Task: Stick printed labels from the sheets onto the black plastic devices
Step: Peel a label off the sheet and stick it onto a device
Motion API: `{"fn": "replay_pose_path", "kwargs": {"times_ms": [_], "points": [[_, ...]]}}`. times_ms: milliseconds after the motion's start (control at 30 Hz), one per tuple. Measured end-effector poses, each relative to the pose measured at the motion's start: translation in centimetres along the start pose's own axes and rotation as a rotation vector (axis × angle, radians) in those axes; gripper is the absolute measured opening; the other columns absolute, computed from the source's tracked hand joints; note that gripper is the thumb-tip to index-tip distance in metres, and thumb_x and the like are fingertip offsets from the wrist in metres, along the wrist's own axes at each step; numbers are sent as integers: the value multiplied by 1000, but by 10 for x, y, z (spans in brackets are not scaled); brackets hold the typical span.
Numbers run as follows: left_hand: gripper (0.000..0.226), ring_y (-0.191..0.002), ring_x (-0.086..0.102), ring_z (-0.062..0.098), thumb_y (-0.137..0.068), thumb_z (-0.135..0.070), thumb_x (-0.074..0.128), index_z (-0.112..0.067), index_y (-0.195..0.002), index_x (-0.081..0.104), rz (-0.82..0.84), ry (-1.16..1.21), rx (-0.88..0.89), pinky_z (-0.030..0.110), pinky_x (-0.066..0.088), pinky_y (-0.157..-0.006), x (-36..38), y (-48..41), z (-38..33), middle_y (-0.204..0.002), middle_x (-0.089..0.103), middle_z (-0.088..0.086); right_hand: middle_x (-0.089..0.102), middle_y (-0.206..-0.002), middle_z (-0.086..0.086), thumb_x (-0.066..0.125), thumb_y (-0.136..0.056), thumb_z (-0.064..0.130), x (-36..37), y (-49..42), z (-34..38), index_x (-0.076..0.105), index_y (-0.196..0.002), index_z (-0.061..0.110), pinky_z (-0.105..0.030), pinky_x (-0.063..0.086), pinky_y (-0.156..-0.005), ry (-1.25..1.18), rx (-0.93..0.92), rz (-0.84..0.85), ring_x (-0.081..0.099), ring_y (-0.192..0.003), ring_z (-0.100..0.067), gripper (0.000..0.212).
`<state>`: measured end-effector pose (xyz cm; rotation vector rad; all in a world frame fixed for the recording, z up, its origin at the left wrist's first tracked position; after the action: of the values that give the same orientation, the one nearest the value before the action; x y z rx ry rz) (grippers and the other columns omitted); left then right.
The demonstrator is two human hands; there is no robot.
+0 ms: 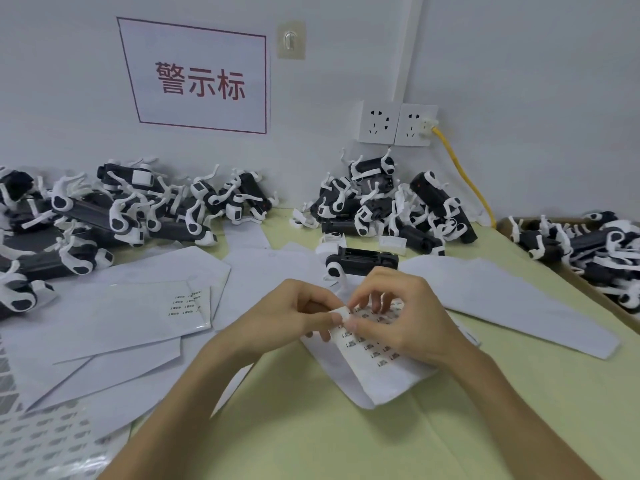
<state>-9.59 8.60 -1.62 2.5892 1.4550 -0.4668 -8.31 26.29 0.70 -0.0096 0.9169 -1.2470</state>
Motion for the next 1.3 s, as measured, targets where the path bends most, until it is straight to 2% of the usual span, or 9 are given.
{"fn": "replay_pose_path", "kwargs": {"times_ms": [167, 333, 500, 600, 700, 800, 900, 967, 1300], "points": [[10, -79, 63, 14, -93, -10, 72, -15, -95, 80, 31, 21, 33, 27, 46, -79, 2, 1, -3, -84, 74, 5, 65, -83, 8, 91, -73, 14, 1, 0, -5, 76, -79, 19, -37, 48, -67, -105, 54, 13, 58, -72, -22, 16], [7, -75, 62, 11, -92, -9, 74, -8, -97, 77, 19, -44, 56, 22, 43, -72, 4, 0, -3, -91, 74, 19, 65, -78, 5, 87, -76, 6, 3, -1, -7, 76, -73, 13, -42, 46, -69, -129, 89, 28, 59, -73, -25, 14], [8, -84, 66, 19, -92, -6, 73, -5, -99, 75, 32, -27, 77, 24, 48, -77, 5, 0, -4, -96, 75, 19, 66, -77, 8, 82, -79, -1, 2, -2, -5, 75, -70, 10, -30, 45, -66, -146, 101, 18, 58, -70, -16, 16], [8, -84, 65, 22, -91, 0, 70, -5, -97, 74, 33, -28, 76, 26, 48, -77, 7, 0, -6, -96, 73, 23, 68, -78, 7, 81, -80, -1, 1, -1, -6, 76, -72, 11, -22, 43, -66, -155, 100, 12, 57, -68, -10, 15], [9, -85, 64, 24, -88, 3, 68, -3, -93, 71, 10, -17, 32, 30, 48, -78, 5, -1, -4, -96, 70, 26, 70, -78, 6, 78, -83, 5, 0, -3, -10, 75, -76, 19, -29, 50, -69, -122, 96, -38, 63, -72, -17, 16], [13, -87, 64, 20, -82, -1, 71, -10, -91, 68, -37, -82, -14, 24, 49, -77, 2, -1, -2, -95, 72, 14, 73, -75, 1, 75, -88, 5, -4, -4, -15, 74, -82, 21, -36, 58, -71, -164, 116, -119, 69, -71, -20, 17], [21, -95, 65, 18, -85, -9, 76, -21, -99, 66, -182, -102, -22, 27, 49, -84, -5, -1, 0, -101, 71, -2, 76, -78, -3, 77, -87, 4, -5, -3, -15, 76, -87, 19, -31, 60, -71, -262, 120, -130, 73, -71, -22, 15], [10, -95, 66, 16, -93, -16, 72, -24, -98, 72, -242, -62, 8, 24, 49, -86, -8, -1, -3, -99, 72, -7, 77, -82, -5, 79, -84, 2, -5, -3, -12, 76, -90, 17, -29, 60, -73, -341, 124, -138, 75, -74, -24, 16], [4, -77, 66, 6, -91, -20, 76, -23, -90, 78, -293, -81, 179, 21, 52, -73, -4, -1, -12, -88, 75, -7, 76, -86, -8, 79, -82, -4, 1, -3, -9, 74, -105, 23, -31, 59, -74, -337, 126, -62, 73, -79, -22, 35]]}}
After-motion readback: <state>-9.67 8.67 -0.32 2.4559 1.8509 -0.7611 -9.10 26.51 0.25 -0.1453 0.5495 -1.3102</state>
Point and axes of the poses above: each hand's wrist, its own y-axis away from the middle knuckle, its own x-axis out of the palm, z = x × y, the point moved 5 cm from there along -y, towards the middle knuckle
